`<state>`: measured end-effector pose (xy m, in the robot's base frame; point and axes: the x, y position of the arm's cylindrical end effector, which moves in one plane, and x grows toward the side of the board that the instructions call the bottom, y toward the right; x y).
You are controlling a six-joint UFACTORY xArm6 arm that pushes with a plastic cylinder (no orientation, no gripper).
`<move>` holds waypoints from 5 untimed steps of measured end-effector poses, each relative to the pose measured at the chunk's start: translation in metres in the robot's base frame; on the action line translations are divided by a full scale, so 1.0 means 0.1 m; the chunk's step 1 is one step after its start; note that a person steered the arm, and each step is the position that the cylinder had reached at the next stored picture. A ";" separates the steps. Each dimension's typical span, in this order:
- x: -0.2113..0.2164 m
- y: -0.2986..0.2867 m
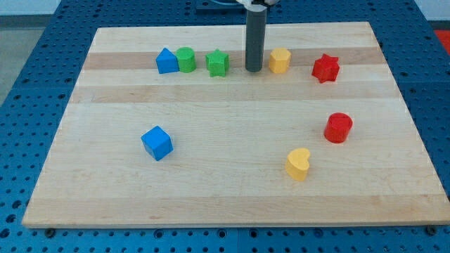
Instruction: Point your arm below the blue cube
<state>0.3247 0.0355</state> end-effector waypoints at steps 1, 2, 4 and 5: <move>-0.13 -0.23; -0.08 -0.23; -0.02 -0.13; -0.02 -0.32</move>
<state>0.3223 0.0033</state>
